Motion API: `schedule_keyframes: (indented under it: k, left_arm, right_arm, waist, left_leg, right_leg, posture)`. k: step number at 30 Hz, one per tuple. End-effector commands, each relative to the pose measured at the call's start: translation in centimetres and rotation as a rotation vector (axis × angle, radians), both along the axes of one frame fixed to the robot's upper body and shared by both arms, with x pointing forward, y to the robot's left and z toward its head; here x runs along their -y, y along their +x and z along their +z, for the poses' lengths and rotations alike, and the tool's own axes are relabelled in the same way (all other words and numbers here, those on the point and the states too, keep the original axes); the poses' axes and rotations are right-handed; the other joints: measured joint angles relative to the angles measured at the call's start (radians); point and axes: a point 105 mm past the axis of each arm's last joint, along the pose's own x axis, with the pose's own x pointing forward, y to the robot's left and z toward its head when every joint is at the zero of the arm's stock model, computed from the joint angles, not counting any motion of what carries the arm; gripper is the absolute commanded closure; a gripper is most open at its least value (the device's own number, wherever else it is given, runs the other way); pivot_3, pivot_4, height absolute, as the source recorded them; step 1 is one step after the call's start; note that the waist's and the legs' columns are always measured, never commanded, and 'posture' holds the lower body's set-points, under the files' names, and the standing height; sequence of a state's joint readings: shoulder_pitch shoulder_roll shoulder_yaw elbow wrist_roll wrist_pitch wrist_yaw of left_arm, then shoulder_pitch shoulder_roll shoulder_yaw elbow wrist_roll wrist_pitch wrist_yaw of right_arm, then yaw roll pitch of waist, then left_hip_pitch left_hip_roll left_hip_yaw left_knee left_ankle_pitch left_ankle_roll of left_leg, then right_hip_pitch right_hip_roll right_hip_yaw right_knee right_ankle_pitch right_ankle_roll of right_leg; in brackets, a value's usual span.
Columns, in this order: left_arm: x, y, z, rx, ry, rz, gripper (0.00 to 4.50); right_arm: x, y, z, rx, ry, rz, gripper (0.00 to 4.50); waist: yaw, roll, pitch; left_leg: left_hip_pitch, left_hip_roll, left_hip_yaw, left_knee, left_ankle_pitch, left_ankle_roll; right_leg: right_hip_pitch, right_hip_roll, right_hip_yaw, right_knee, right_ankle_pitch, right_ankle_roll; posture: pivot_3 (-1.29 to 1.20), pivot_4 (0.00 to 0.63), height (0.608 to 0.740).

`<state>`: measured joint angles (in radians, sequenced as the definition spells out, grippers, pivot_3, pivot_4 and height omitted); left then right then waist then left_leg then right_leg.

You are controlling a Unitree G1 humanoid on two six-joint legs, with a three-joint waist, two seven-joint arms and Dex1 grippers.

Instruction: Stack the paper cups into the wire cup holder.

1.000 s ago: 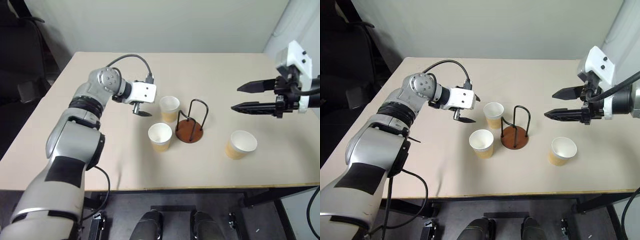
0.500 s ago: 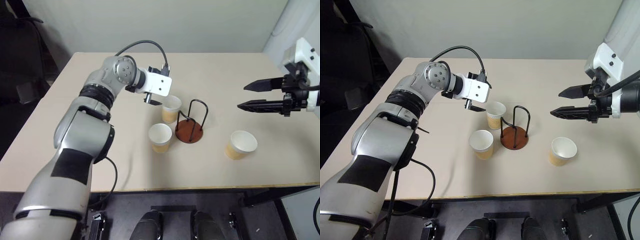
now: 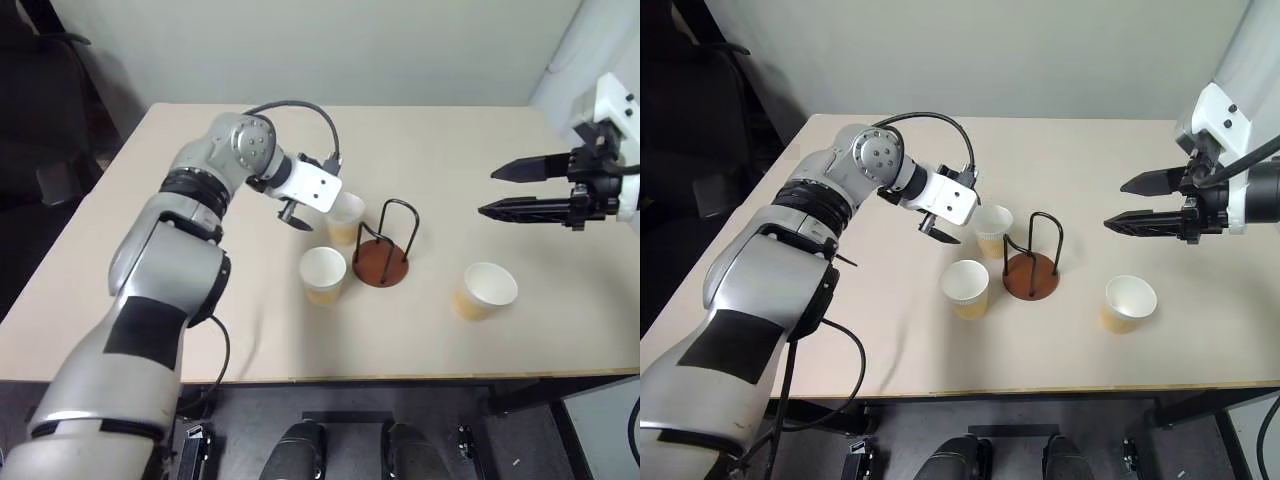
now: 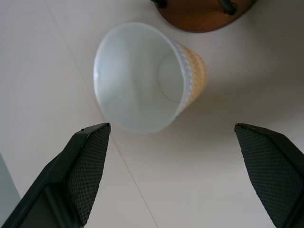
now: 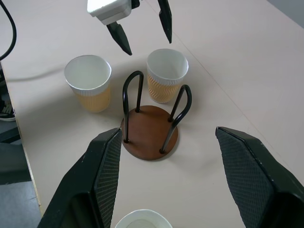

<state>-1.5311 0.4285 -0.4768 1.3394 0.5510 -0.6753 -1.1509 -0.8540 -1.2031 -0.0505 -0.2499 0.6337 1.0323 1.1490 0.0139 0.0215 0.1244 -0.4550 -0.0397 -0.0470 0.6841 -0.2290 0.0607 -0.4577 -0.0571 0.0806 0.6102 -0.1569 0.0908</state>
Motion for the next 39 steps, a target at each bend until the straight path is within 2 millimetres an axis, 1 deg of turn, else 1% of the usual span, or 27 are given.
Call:
schedule_keyframes:
  k: [1,3,4,7,9,10,11,13,14,16,17,18,20,21,24,25,27,28,30,31,32,34,36,37,39]
  left_arm:
    - [1.1,0.5,0.6,0.071,-0.03,-0.012,0.0]
    - [1.3,0.6,0.4,0.077,-0.034,-0.007,0.0]
    - [1.4,0.7,0.2,0.08,-0.034,-0.006,0.0]
    - [1.9,0.7,-0.2,0.08,-0.037,-0.009,0.0]
    - [2.1,0.7,-0.5,0.079,-0.028,-0.014,0.0]
    - [2.0,0.7,-0.6,0.081,-0.016,-0.017,0.0]
    - [2.0,0.7,-0.7,0.082,-0.003,-0.017,0.0]
    - [1.8,0.7,-1.0,0.087,0.03,-0.019,0.0]
    - [1.7,0.7,-1.2,0.085,0.041,-0.019,0.0]
    - [1.3,0.9,-1.5,0.108,0.087,-0.018,0.0]
    - [1.2,1.1,-1.6,0.122,0.098,-0.014,0.0]
    - [1.2,1.2,-1.7,0.135,0.106,-0.011,0.0]
    - [1.2,1.4,-1.8,0.158,0.118,-0.007,0.37]
    - [1.4,1.5,-1.9,0.166,0.114,-0.006,0.63]
    - [1.7,1.8,-2.0,0.198,0.122,-0.012,1.66]
    - [1.8,1.8,-2.1,0.209,0.126,-0.018,2.09]
    - [2.0,1.8,-2.2,0.216,0.128,-0.025,2.85]
    - [2.3,1.8,-2.2,0.223,0.127,-0.033,3.17]
    - [2.6,1.8,-2.2,0.227,0.124,-0.041,3.94]
    - [2.7,1.7,-2.1,0.226,0.119,-0.045,4.33]
    - [2.9,1.6,-2.0,0.213,0.111,-0.046,4.46]
    - [3.1,1.5,-1.9,0.193,0.103,-0.045,4.46]
    - [3.0,1.4,-1.6,0.182,0.103,-0.044,4.46]
    - [3.0,1.3,-1.6,0.177,0.103,-0.042,4.46]
    - [2.8,1.3,-1.4,0.174,0.108,-0.041,4.46]
  right_arm:
    - [-0.1,-0.4,1.3,0.057,-0.013,0.009,1.36]
    - [-0.1,-0.4,1.3,0.057,-0.013,0.009,1.36]
    - [-0.1,-0.5,1.3,0.056,-0.013,0.01,1.36]
    - [-0.1,-0.5,1.3,0.056,-0.012,0.009,1.36]
    - [-0.1,-0.5,1.3,0.055,-0.012,0.005,1.36]
    - [-0.1,-0.5,1.3,0.055,-0.012,0.002,1.36]
    - [0.0,-0.5,1.3,0.054,-0.011,0.0,1.36]
    - [0.0,-0.6,1.3,0.052,-0.009,-0.005,1.36]
    - [0.1,-0.6,1.2,0.052,-0.008,-0.006,1.36]
    - [0.1,-0.6,1.3,0.051,-0.005,-0.009,1.36]
    - [0.0,-0.7,1.3,0.051,-0.003,-0.009,1.36]
    - [0.0,-0.7,1.3,0.052,-0.001,-0.009,1.36]
    - [0.0,-0.8,1.3,0.052,0.001,-0.009,1.32]
    - [-0.1,-0.8,1.3,0.051,0.002,-0.008,1.32]
    - [-0.1,-0.8,1.2,0.05,0.005,-0.007,1.32]
    - [-0.1,-0.8,1.2,0.05,0.004,-0.006,1.32]
    - [-0.2,-0.9,1.2,0.049,0.006,-0.005,1.32]
    - [-0.2,-0.8,1.2,0.048,0.006,-0.004,1.32]
    - [-0.3,-0.8,1.1,0.048,0.006,-0.003,1.32]
    - [-0.3,-0.8,1.1,0.047,0.006,-0.003,1.32]
    - [-0.3,-0.8,1.1,0.046,0.007,-0.004,1.32]
    - [-0.2,-0.8,1.1,0.044,0.007,-0.006,1.32]
    - [-0.1,-0.7,1.0,0.044,0.005,-0.01,1.32]
    - [-0.1,-0.7,1.0,0.044,0.004,-0.012,1.32]
    - [0.0,-0.7,1.0,0.044,0.003,-0.016,1.32]
  waist:
    - [0.001,0.0,0.0]
    - [0.001,0.0,0.0]
    - [0.0,0.0,0.0]
    - [-0.001,0.0,0.0]
    - [0.001,0.0,0.0]
    - [-0.001,0.0,0.0]
    - [0.0,0.0,0.0]
    - [-0.002,0.0,0.0]
    - [-0.001,0.0,0.0]
    - [-0.001,0.0,0.0]
    - [0.0,0.0,0.0]
    - [0.0,0.0,0.0]
    - [0.001,0.0,0.0]
    - [0.001,0.0,0.0]
    - [0.002,0.0,0.0]
    - [0.003,0.0,0.0]
    - [0.003,0.0,0.0]
    - [0.003,0.0,0.0]
    - [0.004,0.0,0.0]
    - [0.003,0.0,0.0]
    - [0.004,0.0,0.0]
    - [0.003,0.0,0.0]
    - [0.002,0.0,0.0]
    - [0.003,0.0,0.0]
    - [0.003,0.0,0.0]
  left_leg:
    - [-0.001,0.0,-0.001,0.0,0.0,0.0]
    - [0.0,-0.001,0.001,0.0,0.0,0.0]
    - [0.0,0.0,0.0,0.001,0.0,0.0]
    - [0.0,0.0,0.001,0.0,0.001,-0.001]
    - [0.001,-0.001,0.001,0.0,0.001,-0.001]
    - [0.0,0.0,0.0,0.001,0.001,-0.001]
    - [0.001,-0.001,0.002,0.0,0.001,-0.001]
    - [0.001,0.001,0.001,0.001,0.001,-0.001]
    - [0.001,0.0,0.003,0.0,0.001,-0.001]
    - [0.001,0.0,0.001,0.001,0.001,-0.001]
    - [0.001,0.0,0.002,0.0,0.001,-0.001]
    - [0.001,0.0,0.0,0.001,0.001,-0.001]
    - [0.001,-0.001,0.001,0.001,0.001,-0.001]
    - [0.001,0.0,0.001,0.001,0.001,-0.001]
    - [0.0,0.0,0.0,0.002,0.001,-0.001]
    - [0.001,-0.001,0.001,0.002,0.001,-0.001]
    - [0.0,0.0,0.0,0.003,0.001,-0.001]
    - [0.0,0.0,0.001,0.003,0.001,-0.001]
    - [0.0,0.0,0.0,0.004,0.001,-0.001]
    - [0.0,0.0,0.001,0.003,0.001,-0.001]
    - [0.0,0.0,0.002,0.004,0.001,-0.001]
    - [0.001,0.0,0.002,0.004,0.001,-0.001]
    - [0.0,0.0,0.001,0.006,0.001,-0.001]
    - [0.001,0.0,0.002,0.006,0.001,-0.001]
    - [0.0,0.0,0.001,0.007,0.001,-0.001]
  right_leg:
    - [0.0,-0.002,0.0,0.0,0.0,0.0]
    - [0.0,0.003,-0.002,0.0,0.0,0.0]
    - [0.0,0.0,-0.001,0.0,0.0,0.0]
    - [0.0,0.0,-0.001,0.0,0.001,0.001]
    - [0.0,0.002,-0.002,0.001,0.002,0.003]
    - [0.001,0.001,-0.001,0.0,0.002,0.003]
    - [0.0,0.004,-0.003,0.001,0.002,0.003]
    - [0.0,0.001,0.001,0.001,0.002,0.004]
    - [0.0,0.004,-0.003,0.001,0.002,0.004]
    - [0.0,0.002,0.0,0.001,0.002,0.004]
    - [0.0,0.004,-0.004,0.001,0.002,0.003]
    - [0.0,0.001,0.0,0.001,0.002,0.003]
    - [0.0,0.003,-0.002,0.001,0.002,0.002]
    - [0.0,0.001,0.0,0.001,0.002,0.003]
    - [0.001,0.001,0.0,0.001,0.002,0.003]
    - [0.001,0.003,-0.003,0.001,0.002,0.002]
    - [0.001,0.0,0.0,0.001,0.002,0.003]
    - [0.001,0.002,-0.004,0.001,0.002,0.002]
    - [0.002,0.0,0.0,0.001,0.002,0.003]
    - [0.002,0.002,-0.002,0.001,0.002,0.003]
    - [0.002,0.001,0.0,0.001,0.002,0.003]
    - [0.002,0.003,-0.002,0.001,0.002,0.004]
    - [0.002,0.001,0.001,0.001,0.002,0.004]
    - [0.002,0.003,-0.002,0.001,0.002,0.004]
    - [0.003,0.001,0.001,0.001,0.002,0.003]
  posture:
    - [0.0,0.15,0.74]
    - [0.0,0.15,0.74]
    - [0.0,0.15,0.74]
    - [0.0,0.15,0.74]
    - [0.0,0.15,0.74]
    - [0.0,0.15,0.74]
    - [0.0,0.15,0.74]
    - [0.0,0.15,0.74]
    - [0.0,0.15,0.74]
    - [0.0,0.15,0.74]
    - [0.0,0.15,0.74]
    - [0.0,0.15,0.74]
    - [0.0,0.15,0.74]
    - [0.0,0.15,0.74]
    - [0.0,0.15,0.74]
    - [0.0,0.15,0.74]
    - [0.0,0.15,0.74]
    - [0.0,0.15,0.74]
    - [0.0,0.15,0.74]
    - [0.0,0.15,0.74]
    - [0.0,0.15,0.74]
    - [0.0,0.15,0.74]
    - [0.0,0.15,0.74]
    - [0.0,0.15,0.74]
    - [0.0,0.15,0.74]
